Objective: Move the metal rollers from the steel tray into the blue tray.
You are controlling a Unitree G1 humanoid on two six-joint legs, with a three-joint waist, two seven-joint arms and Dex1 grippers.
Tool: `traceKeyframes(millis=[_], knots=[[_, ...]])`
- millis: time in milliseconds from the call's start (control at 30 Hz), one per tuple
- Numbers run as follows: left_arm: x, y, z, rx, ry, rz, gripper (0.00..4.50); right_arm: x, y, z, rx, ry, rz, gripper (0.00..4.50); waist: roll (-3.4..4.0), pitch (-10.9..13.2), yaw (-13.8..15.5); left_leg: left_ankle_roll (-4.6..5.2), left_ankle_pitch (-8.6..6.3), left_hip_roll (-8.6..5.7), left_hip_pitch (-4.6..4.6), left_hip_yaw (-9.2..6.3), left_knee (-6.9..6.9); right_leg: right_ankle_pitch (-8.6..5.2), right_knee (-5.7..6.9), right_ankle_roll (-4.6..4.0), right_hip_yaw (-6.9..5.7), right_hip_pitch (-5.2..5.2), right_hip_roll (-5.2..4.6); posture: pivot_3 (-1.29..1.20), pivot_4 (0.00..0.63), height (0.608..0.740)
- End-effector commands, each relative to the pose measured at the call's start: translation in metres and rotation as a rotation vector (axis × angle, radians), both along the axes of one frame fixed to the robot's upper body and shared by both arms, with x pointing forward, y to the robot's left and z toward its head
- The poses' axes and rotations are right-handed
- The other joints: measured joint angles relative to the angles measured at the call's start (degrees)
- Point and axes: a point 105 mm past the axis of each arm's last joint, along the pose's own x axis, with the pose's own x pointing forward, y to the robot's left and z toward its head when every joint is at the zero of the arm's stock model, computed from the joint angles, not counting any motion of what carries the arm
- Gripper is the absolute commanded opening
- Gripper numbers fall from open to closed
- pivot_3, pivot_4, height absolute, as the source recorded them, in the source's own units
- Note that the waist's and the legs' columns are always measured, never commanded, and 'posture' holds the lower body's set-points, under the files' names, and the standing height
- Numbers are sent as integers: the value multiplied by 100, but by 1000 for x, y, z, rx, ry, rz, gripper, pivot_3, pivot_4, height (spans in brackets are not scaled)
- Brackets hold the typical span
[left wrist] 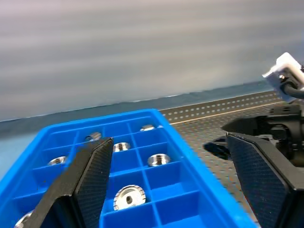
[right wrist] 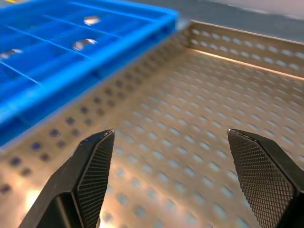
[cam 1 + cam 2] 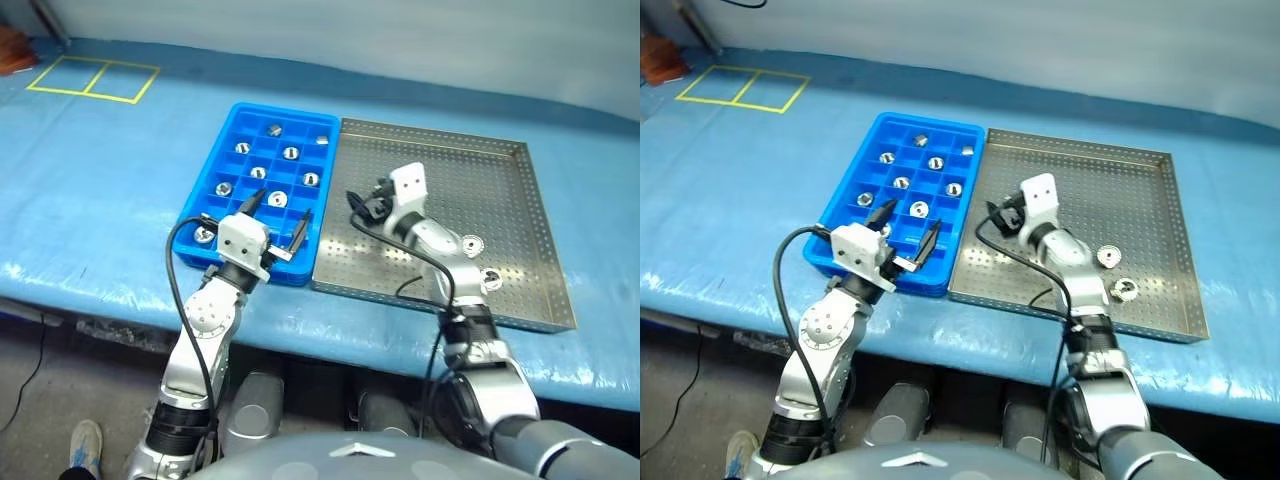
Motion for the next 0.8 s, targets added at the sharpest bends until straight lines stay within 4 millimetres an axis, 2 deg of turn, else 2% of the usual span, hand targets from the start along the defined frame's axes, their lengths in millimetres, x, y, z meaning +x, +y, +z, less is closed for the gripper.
traceKeyframes(millis=[33, 100, 200, 367, 433, 600, 733, 800], knots=[[0, -10, 12, -33, -53, -57, 4156, -12, -13, 23, -11, -51, -36, 4007, 1, -1, -139, 0, 0, 3, 4, 3, 0, -3, 1, 0, 1, 2, 1, 151, 150, 740], [-1, -15, 11, -39, -49, -90, 4156, -21, -23, 20, -103, -41, -42, 4007, 4, -2, -271, 1, 0, 7, 7, 6, 5, -7, 5, 6, 1, 3, 3, 103, 150, 740], [-1, -17, 8, -38, -39, -118, 4156, -28, -29, 17, -149, -20, -47, 4007, 8, -5, -422, 3, -1, 7, 9, 6, 20, -15, 5, 20, 1, 13, 3, 83, 150, 740], [-1, -16, 7, -39, -34, -126, 4156, -29, -47, 6, -211, 40, -136, 4007, 8, -4, -565, 9, 1, 7, 10, 10, 38, -8, 6, 29, 5, 20, 3, 67, 150, 740], [-1, -16, 8, -37, -38, -129, 4156, -27, -62, -4, -242, 81, -228, 4007, 8, -5, -587, 10, 2, 5, 10, 10, 40, -7, 6, 31, 7, 21, 2, 69, 150, 740], [-1, -18, 8, -42, -38, -141, 4156, -25, -81, -12, -224, 132, -341, 4007, 8, -4, -601, 11, 2, 1, 7, 9, 40, -5, 4, 33, 8, 21, -1, 71, 150, 740], [-2, -20, 7, -41, -37, -144, 4156, -23, -85, -24, -191, 206, -357, 4007, 8, -5, -625, 12, 2, 1, 9, 9, 39, -4, 3, 34, 9, 23, 0, 71, 150, 740], [-3, -20, 7, -42, -36, -145, 4156, -22, -85, -28, -159, 224, -358, 3615, 8, -5, -623, 12, 2, 2, 12, 9, 39, -3, 4, 34, 9, 25, 1, 80, 150, 740]])
